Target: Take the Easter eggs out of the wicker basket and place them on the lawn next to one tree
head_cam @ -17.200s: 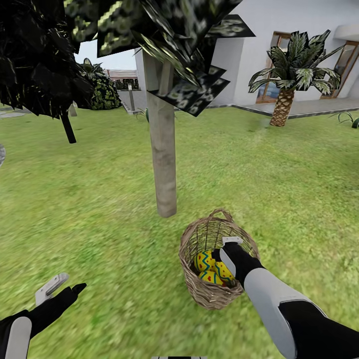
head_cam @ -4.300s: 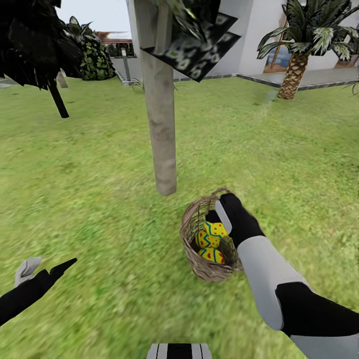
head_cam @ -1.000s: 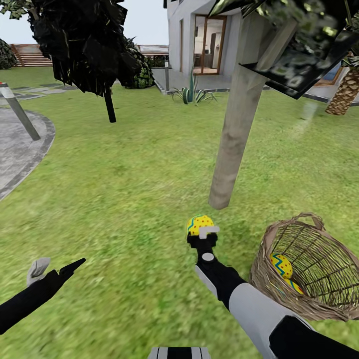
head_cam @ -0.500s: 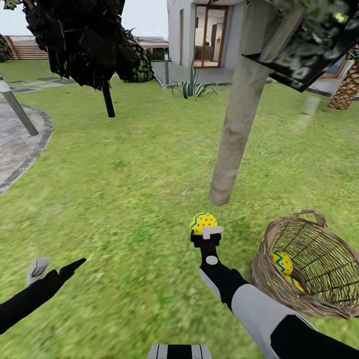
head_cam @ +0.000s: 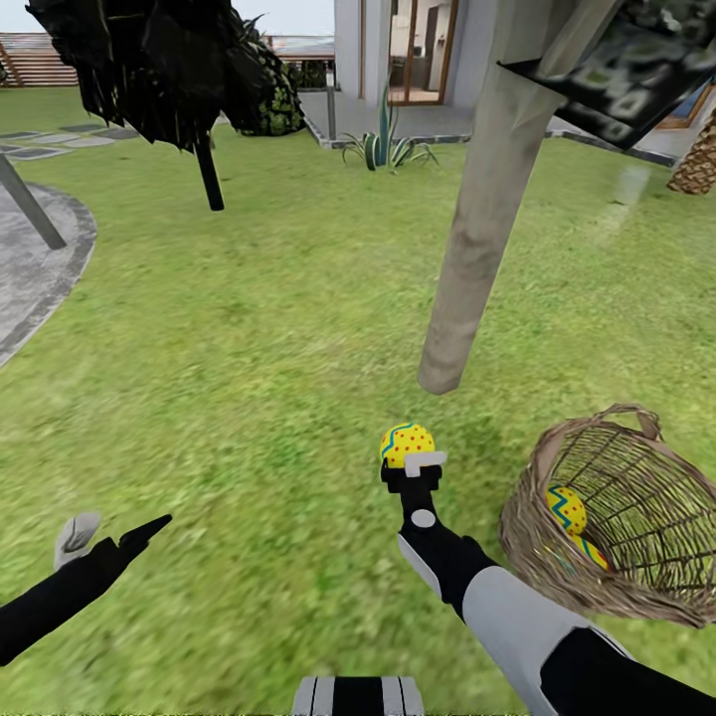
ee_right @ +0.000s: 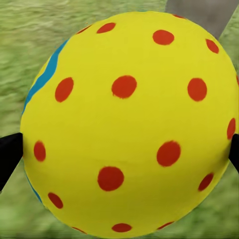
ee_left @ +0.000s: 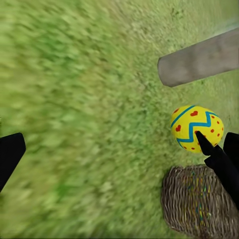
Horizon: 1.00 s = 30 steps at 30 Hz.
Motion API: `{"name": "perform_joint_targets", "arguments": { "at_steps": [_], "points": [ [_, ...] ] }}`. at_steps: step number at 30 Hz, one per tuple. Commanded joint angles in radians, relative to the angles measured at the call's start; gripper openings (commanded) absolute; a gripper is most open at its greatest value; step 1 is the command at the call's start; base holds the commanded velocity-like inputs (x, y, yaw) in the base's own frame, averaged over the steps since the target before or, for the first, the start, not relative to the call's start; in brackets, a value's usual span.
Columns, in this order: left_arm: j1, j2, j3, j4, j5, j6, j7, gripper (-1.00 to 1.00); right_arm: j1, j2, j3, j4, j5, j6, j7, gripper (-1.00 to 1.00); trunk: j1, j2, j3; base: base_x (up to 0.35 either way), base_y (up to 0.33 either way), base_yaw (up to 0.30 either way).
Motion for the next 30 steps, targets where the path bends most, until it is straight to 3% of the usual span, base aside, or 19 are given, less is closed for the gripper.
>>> {"name": "perform_joint_targets", "arguments": {
  "at_steps": [1, 23, 30],
  "points": [
    [-0.001, 0.0, 0.001, 0.0, -0.004, 0.004, -0.006, 1.0, -0.001, 0.0, 0.008, 0.001, -0.011, -0.006, -0.006, -1.0, 0.0, -0.001, -0.005, 0.0, 0.0, 0.0],
    [-0.001, 0.001, 0.009, 0.0, -0.004, 0.007, -0.006, 1.0, -0.001, 0.0, 0.008, 0.001, -0.011, -0.003, -0.004, -1.0, 0.01, -0.006, -0.09, 0.0, 0.0, 0.0],
    [-0.001, 0.001, 0.013, 0.0, -0.002, 0.005, -0.026, 1.0, -0.001, 0.0, 0.007, 0.002, -0.012, -0.002, -0.004, -1.0, 0.01, -0.006, -0.09, 0.0, 0.0, 0.0]
  ]
}}
